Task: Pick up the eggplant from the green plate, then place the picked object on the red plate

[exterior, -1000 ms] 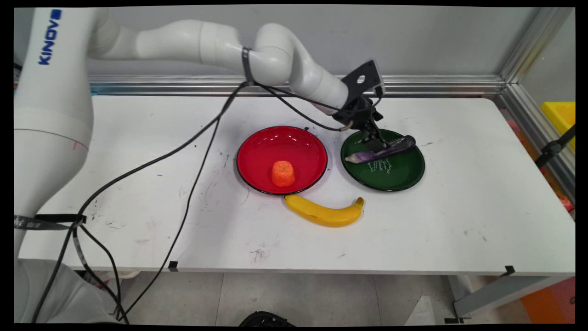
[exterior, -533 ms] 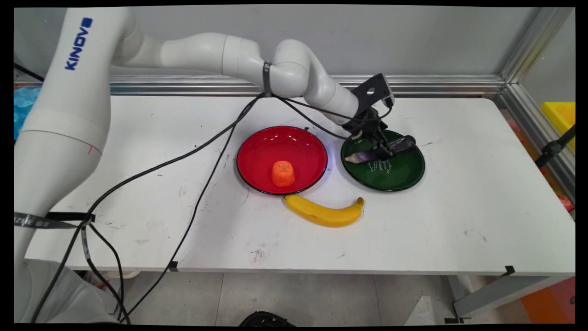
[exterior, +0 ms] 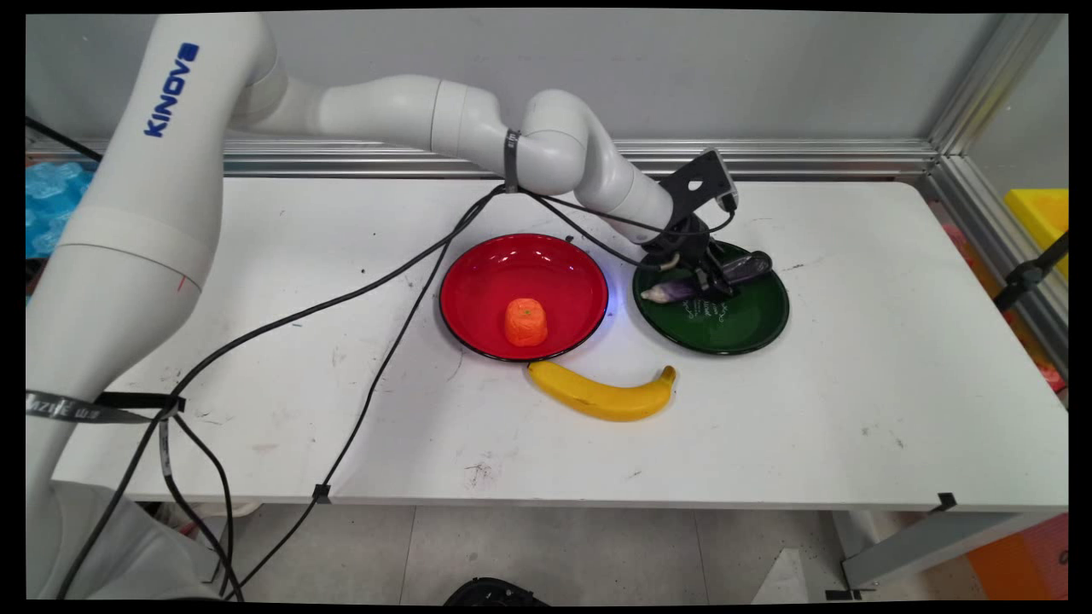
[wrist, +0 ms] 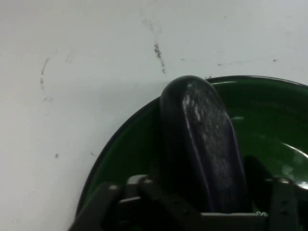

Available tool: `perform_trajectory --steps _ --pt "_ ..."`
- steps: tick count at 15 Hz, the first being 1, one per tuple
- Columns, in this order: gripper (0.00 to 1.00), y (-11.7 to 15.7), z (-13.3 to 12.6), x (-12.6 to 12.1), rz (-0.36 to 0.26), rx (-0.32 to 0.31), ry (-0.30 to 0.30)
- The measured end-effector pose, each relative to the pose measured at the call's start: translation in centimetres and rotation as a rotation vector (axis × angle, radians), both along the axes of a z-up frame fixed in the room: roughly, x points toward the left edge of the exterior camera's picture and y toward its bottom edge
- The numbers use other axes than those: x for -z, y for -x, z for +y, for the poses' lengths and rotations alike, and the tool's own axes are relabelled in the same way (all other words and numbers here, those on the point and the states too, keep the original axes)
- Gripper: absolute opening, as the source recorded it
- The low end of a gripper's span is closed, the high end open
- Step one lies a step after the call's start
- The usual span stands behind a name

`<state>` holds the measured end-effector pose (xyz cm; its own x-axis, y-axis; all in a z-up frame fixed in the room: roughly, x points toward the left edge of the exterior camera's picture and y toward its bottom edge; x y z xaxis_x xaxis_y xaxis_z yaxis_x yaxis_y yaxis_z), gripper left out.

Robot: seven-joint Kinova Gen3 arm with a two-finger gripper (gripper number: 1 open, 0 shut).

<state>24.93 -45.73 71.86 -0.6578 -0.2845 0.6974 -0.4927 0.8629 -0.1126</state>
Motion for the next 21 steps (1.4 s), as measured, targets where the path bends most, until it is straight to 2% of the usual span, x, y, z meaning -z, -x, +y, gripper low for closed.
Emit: perform_trajectory --steps 8,11,15,21 --pt "0.00 0.4 0.3 0.3 0.008 0.007 -0.022" --pt "0.00 0.3 0.5 -1.3 0.031 0.007 -0.014" --pt "0.00 -0.5 1.5 -5.2 0.066 0.014 0.006" --pt "0.00 -4.2 4.0 -8.9 0.031 0.059 0.026"
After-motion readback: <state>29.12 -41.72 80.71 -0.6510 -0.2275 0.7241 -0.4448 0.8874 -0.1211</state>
